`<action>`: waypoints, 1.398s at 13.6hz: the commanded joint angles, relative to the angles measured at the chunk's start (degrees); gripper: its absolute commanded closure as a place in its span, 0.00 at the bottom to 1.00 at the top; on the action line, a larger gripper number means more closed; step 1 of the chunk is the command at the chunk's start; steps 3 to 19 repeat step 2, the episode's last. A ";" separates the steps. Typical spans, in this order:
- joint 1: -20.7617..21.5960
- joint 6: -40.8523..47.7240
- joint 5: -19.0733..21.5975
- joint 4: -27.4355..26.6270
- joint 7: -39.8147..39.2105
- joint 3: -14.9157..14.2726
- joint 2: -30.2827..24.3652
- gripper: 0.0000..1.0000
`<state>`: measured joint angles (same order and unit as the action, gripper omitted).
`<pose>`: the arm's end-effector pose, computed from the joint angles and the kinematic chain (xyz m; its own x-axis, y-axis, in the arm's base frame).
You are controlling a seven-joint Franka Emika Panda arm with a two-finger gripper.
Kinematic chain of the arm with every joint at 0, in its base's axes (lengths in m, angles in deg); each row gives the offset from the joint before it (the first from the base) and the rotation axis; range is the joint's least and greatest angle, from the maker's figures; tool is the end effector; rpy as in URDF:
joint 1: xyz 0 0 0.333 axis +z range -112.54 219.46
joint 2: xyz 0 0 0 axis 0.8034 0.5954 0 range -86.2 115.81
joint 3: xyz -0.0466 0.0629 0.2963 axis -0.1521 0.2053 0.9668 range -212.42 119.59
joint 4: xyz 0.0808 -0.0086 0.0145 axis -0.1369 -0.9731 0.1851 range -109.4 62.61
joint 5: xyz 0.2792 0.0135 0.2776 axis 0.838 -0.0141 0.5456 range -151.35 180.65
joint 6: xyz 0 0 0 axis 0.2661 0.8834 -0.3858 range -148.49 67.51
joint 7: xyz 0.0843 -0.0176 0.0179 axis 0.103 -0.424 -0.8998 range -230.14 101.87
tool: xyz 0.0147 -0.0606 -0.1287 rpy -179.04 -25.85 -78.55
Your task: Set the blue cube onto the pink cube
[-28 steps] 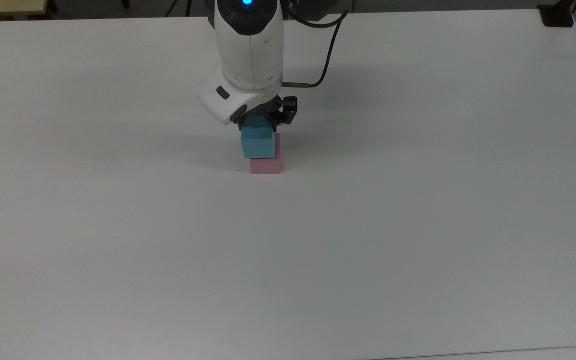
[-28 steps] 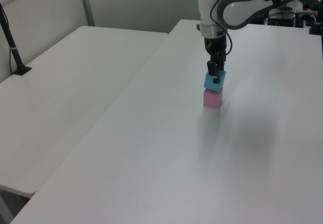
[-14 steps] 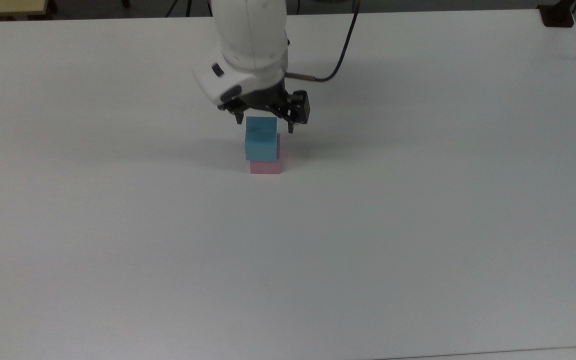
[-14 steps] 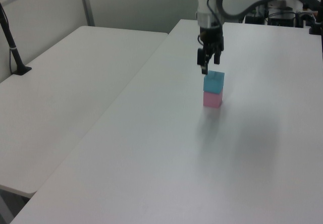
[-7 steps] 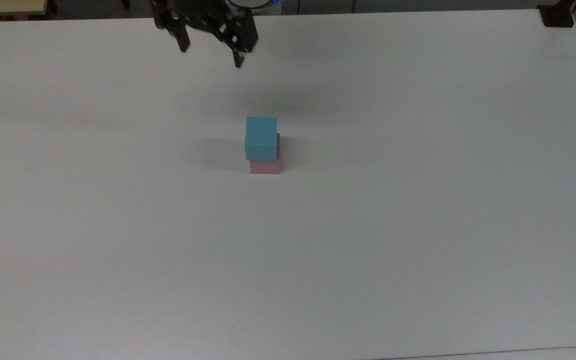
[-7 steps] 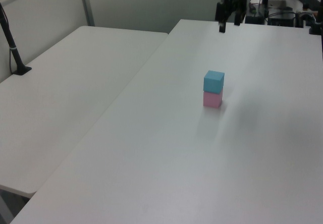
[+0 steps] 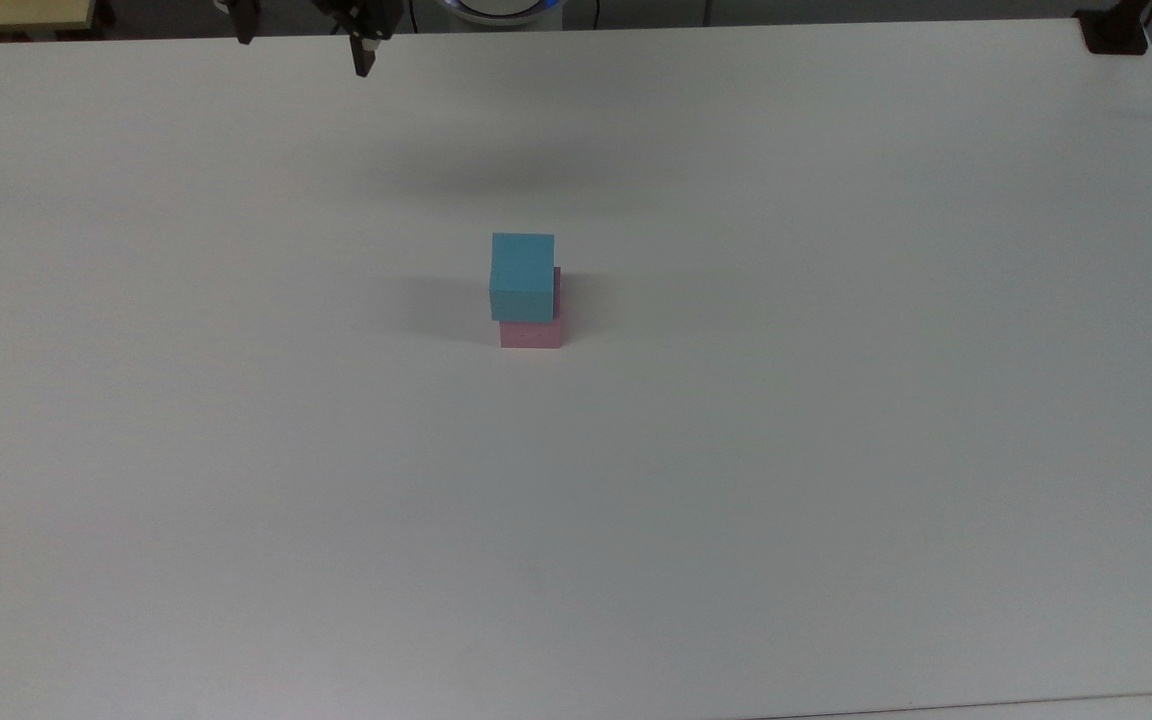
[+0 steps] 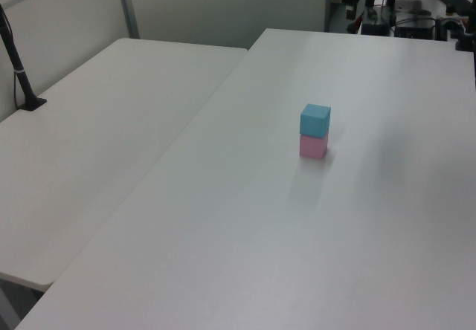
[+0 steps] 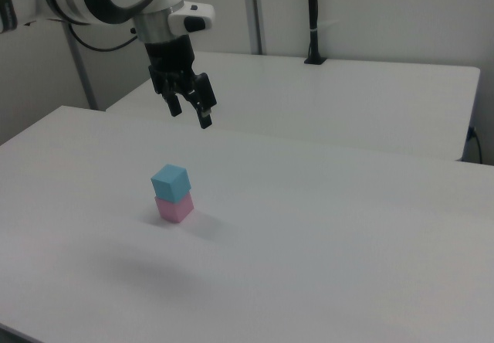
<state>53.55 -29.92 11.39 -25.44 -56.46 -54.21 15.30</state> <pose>0.5650 -0.0838 0.5676 0.9631 -0.2584 0.0748 -0.2623 -0.9638 0.0485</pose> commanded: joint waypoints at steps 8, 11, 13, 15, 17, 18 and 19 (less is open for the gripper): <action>0.52 0.62 -0.43 -0.94 -1.17 -0.21 -0.93 0.00; 0.52 0.62 -0.43 -0.94 -1.17 -0.21 -0.93 0.00; 0.52 0.62 -0.43 -0.94 -1.17 -0.21 -0.93 0.00; 0.52 0.62 -0.43 -0.94 -1.17 -0.21 -0.93 0.00; 0.52 0.62 -0.43 -0.94 -1.17 -0.21 -0.93 0.00; 0.52 0.62 -0.43 -0.94 -1.17 -0.21 -0.93 0.00; 0.52 0.62 -0.43 -0.94 -1.17 -0.21 -0.93 0.00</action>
